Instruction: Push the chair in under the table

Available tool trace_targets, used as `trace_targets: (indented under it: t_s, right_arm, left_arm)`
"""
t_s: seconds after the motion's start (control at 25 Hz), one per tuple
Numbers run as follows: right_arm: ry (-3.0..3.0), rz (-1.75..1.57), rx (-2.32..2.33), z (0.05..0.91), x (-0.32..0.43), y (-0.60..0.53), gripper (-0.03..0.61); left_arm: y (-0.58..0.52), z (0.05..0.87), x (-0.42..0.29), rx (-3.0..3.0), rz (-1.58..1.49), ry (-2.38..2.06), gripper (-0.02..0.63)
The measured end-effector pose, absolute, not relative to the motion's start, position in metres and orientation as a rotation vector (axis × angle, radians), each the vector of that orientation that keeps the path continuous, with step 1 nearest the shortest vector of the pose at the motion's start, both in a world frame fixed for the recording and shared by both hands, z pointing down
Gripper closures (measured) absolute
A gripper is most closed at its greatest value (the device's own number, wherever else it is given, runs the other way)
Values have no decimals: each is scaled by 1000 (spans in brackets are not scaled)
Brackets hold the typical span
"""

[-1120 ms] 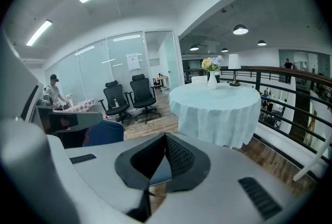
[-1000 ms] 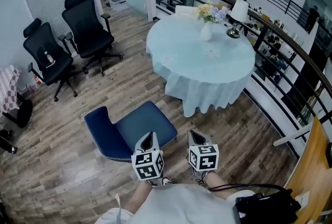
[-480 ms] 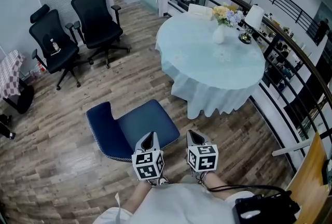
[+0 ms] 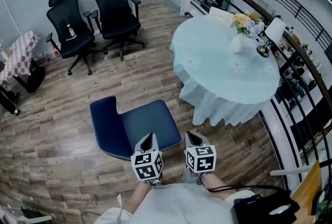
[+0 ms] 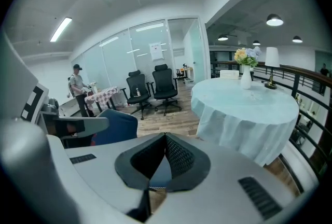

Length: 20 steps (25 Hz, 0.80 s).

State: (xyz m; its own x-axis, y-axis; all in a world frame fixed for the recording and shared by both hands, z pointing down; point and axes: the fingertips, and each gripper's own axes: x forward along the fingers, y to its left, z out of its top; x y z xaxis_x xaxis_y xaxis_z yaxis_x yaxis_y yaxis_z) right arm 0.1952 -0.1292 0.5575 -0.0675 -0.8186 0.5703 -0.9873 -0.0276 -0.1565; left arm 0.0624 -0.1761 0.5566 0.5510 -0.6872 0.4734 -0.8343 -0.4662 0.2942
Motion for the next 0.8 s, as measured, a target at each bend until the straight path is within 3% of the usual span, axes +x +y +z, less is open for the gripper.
trace_targets:
  t_s: [0.44, 0.8]
  right_arm:
    - [-2028, 735, 1788, 550, 204, -153, 561]
    - [-2073, 772, 1711, 560, 174, -159, 561]
  left_arm:
    - [-178, 556, 73, 2230, 374, -1321, 611]
    - [-177, 555, 12, 2148, 396, -1471, 611]
